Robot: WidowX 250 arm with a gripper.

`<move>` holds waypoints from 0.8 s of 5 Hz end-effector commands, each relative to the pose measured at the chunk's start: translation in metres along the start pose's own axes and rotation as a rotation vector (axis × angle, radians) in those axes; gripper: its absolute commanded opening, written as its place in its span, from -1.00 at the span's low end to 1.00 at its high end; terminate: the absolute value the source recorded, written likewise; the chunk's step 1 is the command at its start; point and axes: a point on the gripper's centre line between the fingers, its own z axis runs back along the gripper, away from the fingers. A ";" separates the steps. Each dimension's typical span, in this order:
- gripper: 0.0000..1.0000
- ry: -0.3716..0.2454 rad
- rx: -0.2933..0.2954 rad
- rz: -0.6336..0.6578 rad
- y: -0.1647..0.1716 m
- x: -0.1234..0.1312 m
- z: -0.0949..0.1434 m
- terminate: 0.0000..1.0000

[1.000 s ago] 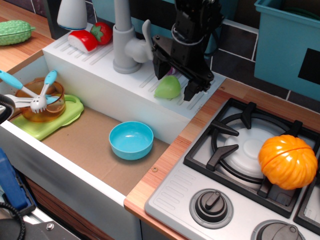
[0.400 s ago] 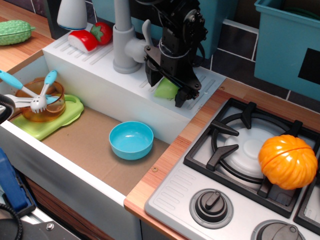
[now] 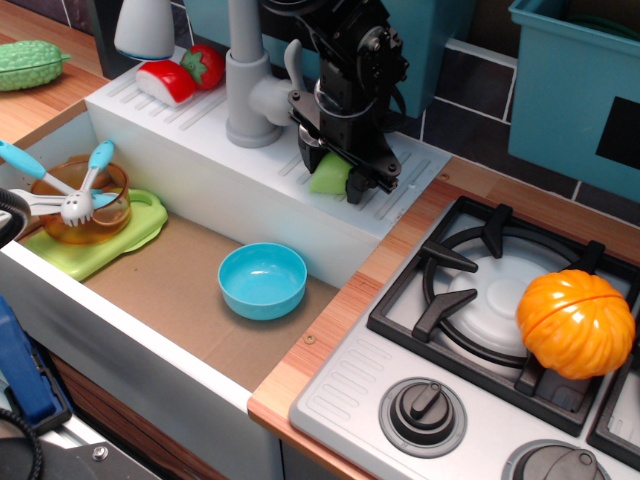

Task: Put pear in bowl

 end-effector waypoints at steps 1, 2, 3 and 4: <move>-1.00 0.020 -0.001 0.036 0.002 0.014 0.017 -1.00; -1.00 0.085 -0.005 0.049 -0.005 0.005 0.033 -1.00; -1.00 0.123 -0.001 0.054 -0.007 -0.013 0.036 -1.00; -1.00 0.154 -0.001 0.046 0.000 -0.028 0.036 -1.00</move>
